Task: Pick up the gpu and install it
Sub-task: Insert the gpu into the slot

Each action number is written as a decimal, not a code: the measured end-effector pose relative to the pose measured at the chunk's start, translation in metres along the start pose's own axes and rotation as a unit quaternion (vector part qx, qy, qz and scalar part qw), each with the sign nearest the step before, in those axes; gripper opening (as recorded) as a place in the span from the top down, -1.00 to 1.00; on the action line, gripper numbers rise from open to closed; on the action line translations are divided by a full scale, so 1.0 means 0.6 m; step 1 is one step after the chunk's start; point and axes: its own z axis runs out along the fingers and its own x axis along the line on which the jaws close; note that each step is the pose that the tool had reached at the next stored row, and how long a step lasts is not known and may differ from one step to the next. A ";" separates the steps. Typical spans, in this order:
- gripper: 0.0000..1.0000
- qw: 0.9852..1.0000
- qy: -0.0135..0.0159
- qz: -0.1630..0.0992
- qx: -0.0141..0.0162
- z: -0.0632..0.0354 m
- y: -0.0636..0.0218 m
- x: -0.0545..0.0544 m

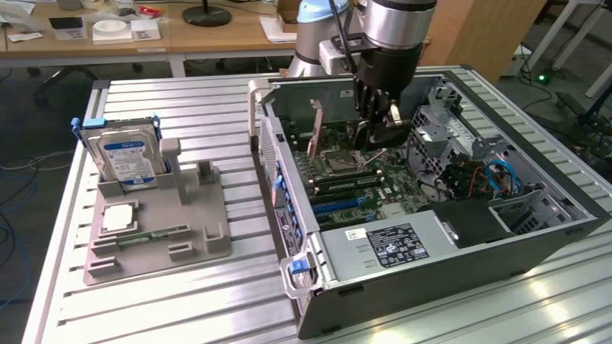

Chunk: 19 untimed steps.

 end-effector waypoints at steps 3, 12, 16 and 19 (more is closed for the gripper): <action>0.44 1.000 0.000 0.000 0.000 0.008 0.007 0.000; 0.44 1.000 0.000 0.001 0.000 0.026 0.008 0.025; 0.44 1.000 0.000 0.002 0.000 0.030 0.009 0.037; 0.44 1.000 0.000 0.003 0.000 0.038 0.018 0.038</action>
